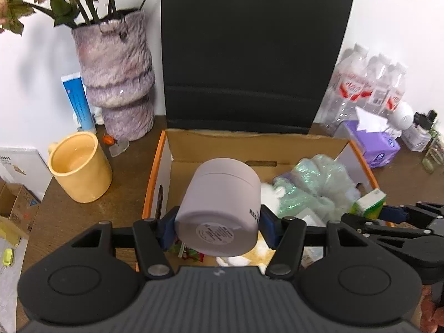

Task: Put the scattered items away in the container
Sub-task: 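Lower both grippers into the box and open them, releasing cylinder and tissues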

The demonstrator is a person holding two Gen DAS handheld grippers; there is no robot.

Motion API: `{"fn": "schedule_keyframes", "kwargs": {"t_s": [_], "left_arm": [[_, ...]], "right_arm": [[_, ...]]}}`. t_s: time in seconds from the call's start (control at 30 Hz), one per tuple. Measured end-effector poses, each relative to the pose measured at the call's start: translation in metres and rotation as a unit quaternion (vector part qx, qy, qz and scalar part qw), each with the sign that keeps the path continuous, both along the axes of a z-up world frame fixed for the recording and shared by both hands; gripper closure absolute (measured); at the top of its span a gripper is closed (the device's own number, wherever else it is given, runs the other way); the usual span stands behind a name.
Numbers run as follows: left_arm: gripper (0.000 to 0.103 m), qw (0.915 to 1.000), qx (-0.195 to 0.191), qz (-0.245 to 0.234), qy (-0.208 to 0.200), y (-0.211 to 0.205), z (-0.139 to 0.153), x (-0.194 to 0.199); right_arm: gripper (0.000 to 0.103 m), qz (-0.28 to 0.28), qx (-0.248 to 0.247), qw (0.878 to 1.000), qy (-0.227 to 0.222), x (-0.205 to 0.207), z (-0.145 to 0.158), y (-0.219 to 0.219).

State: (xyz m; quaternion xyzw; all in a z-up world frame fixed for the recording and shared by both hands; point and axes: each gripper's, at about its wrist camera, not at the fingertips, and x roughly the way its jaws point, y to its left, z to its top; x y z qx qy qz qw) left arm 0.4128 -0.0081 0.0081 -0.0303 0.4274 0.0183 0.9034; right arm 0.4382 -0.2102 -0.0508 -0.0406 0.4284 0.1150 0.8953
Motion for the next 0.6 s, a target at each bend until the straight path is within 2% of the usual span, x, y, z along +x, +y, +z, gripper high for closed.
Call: {"fn": "schedule_keyframes", "kwargs": {"t_s": [0.6], "left_arm": [[0.043,0.9987,0.006,0.028,0.042,0.006,-0.047,0.049]], "right_arm": [[0.060,0.013,-0.030,0.999,0.026,0.019,-0.041,0.007]]}}
